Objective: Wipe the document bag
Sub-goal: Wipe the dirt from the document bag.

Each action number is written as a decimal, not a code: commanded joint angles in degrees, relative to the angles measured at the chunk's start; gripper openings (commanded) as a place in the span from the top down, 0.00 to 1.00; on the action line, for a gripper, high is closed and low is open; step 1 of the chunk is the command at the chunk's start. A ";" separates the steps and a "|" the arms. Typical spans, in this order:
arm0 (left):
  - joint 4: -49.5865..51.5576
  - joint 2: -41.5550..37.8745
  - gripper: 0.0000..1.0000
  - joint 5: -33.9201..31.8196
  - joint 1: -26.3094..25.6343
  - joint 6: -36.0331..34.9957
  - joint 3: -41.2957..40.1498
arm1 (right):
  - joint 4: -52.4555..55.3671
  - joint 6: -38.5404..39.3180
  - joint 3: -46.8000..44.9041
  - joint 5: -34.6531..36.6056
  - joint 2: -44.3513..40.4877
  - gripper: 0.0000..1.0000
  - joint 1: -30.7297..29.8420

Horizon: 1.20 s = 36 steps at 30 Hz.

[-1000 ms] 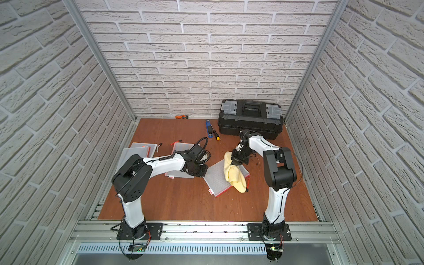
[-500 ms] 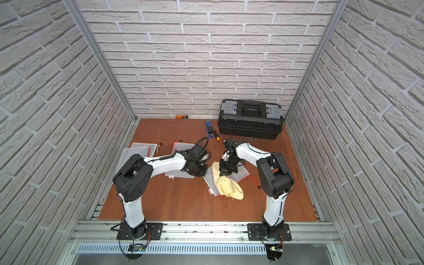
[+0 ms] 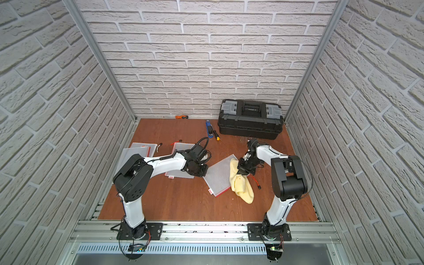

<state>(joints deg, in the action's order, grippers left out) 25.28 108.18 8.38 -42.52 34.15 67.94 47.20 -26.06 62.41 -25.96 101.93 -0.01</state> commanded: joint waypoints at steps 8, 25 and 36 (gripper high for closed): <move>3.02 -0.08 1.00 -1.99 -0.19 -0.61 -1.06 | 2.66 0.33 1.40 0.89 -1.79 0.98 -5.39; 4.65 0.56 1.00 -1.87 -0.19 -0.94 0.81 | -3.93 -5.40 -1.70 0.02 5.38 0.98 -19.36; 4.65 0.94 1.00 -1.88 -0.19 -1.16 0.70 | 6.02 5.16 -1.58 5.50 -2.24 0.98 2.00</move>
<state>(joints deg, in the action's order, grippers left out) 26.89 108.16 7.92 -42.81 34.06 68.38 48.64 -24.40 60.45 -23.90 101.60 1.30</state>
